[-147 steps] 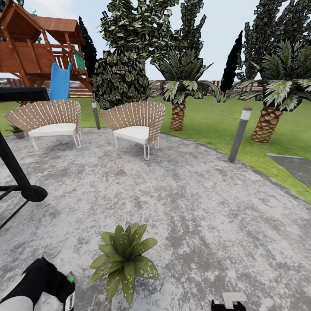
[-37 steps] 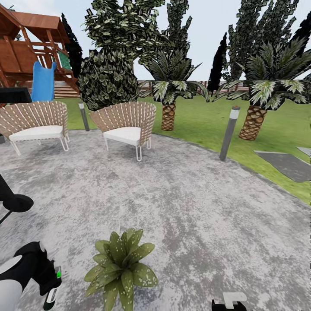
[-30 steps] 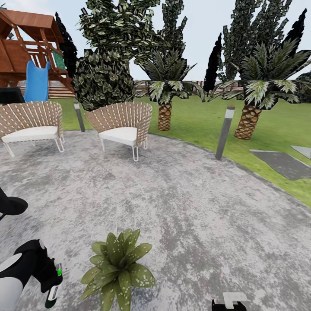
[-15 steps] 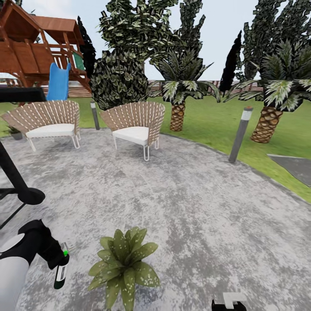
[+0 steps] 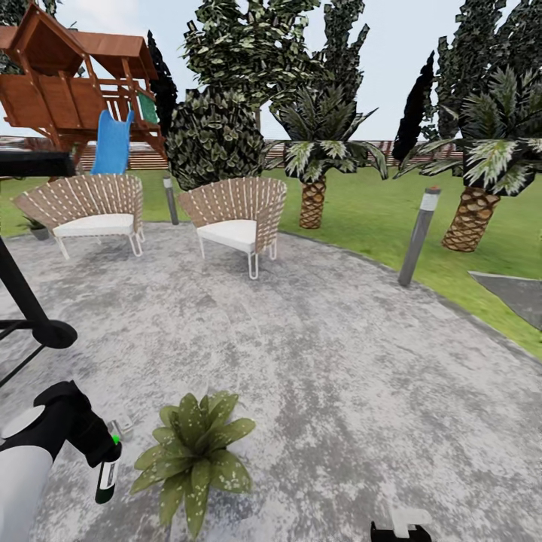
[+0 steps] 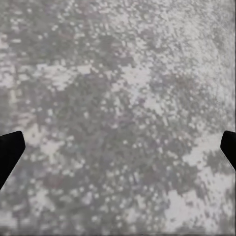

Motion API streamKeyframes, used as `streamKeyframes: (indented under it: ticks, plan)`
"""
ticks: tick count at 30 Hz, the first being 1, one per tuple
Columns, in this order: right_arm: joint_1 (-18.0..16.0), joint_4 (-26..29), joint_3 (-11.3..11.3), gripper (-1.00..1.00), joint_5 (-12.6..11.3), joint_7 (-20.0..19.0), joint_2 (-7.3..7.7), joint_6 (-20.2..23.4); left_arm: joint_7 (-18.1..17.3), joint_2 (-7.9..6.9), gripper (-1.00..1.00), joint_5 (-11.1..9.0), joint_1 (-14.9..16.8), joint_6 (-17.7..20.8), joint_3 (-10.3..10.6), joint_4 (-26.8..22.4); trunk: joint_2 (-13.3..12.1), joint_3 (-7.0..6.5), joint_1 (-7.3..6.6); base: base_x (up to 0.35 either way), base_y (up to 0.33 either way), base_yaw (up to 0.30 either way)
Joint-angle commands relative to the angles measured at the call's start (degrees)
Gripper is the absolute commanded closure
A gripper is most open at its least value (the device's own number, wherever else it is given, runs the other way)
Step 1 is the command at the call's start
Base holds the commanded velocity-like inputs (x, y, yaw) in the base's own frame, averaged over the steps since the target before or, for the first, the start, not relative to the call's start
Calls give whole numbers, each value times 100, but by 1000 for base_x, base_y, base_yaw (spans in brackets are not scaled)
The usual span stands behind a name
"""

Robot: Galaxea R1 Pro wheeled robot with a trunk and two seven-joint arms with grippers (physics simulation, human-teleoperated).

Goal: Pick up the pesticide atomizer in the garden and spray insectifuge to fully cover both potted plants in the garden.

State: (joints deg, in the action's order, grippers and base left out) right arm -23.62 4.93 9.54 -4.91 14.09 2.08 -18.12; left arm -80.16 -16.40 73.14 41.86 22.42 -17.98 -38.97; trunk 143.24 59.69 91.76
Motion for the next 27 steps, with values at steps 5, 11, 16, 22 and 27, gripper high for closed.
streamKeyframes:
  ticks: [5, 11, 16, 22, 27]
  plan:
    - [-2, -1, 48, -100, -54, 15, -22, -16, -39, 12, 100, 34, 7, 63, -26, -6, 2, 5, -3, -28, -275, 195]
    - [-2, 25, 36, -100, -58, 6, -32, -16, -36, 5, 100, 34, 7, 67, -21, -6, 2, 5, -3, -1, -286, 184]
    - [-2, 20, 36, -100, -54, 6, -32, -16, -35, 5, 100, 34, 7, 69, -21, -6, 2, 5, -3, 0, -286, 1]
    - [-2, 17, 40, -100, -54, 15, -32, -16, -34, 3, 100, 34, -7, 78, -21, -6, 2, 5, -3, -17, -285, 129]
    - [-2, 12, 40, -100, -54, 13, -32, -16, -13, -4, 100, 34, -33, 71, -21, -6, 2, 5, -3, -209, -207, 270]
